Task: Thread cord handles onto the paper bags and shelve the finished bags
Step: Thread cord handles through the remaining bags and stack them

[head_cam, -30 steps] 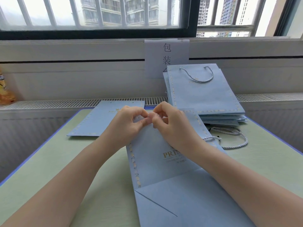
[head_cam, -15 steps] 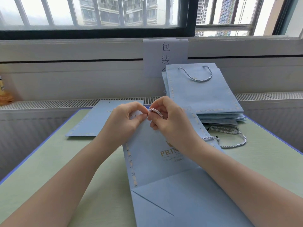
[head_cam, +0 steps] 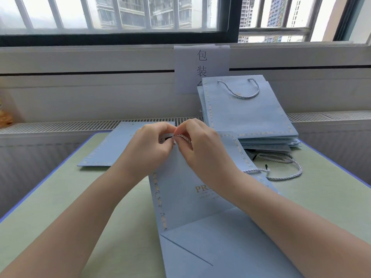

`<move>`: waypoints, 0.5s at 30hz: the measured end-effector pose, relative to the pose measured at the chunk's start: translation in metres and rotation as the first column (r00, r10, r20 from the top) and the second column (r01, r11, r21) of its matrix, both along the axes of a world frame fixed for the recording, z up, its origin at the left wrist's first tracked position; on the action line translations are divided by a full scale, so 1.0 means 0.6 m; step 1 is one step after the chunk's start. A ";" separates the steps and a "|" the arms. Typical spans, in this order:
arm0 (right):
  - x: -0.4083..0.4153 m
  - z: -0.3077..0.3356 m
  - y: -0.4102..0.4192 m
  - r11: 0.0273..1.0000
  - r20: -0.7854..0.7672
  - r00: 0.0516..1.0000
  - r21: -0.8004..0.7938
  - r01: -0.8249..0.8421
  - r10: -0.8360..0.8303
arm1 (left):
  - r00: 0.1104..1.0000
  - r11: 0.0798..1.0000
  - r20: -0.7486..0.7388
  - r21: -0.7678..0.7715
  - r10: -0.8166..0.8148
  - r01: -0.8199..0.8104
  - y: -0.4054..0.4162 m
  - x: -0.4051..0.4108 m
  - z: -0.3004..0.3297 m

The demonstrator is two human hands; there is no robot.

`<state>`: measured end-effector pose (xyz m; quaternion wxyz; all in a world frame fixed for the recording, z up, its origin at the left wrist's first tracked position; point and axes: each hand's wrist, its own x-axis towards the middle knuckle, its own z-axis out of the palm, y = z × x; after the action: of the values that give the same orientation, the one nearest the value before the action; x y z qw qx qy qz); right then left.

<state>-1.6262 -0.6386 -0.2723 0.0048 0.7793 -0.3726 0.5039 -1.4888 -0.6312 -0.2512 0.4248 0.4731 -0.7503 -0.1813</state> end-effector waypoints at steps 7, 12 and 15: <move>0.001 0.004 0.002 0.999 0.009 0.999 0.007 -0.049 0.049 | 0.999 1.000 0.044 -0.008 0.012 -0.012 0.001 0.001 0.003; -0.003 0.009 0.002 0.996 -0.061 0.998 -0.085 -0.002 -0.003 | 0.998 0.998 0.039 0.028 0.046 -0.047 -0.001 0.006 0.006; 0.000 0.009 0.002 0.986 -0.116 0.991 -0.162 0.040 -0.059 | 0.998 0.998 0.031 0.026 0.050 -0.051 -0.002 0.007 0.007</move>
<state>-1.6263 -0.6373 -0.2670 0.1021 0.7960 -0.3495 0.4836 -1.4849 -0.6323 -0.2472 0.4115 0.5002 -0.7419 -0.1732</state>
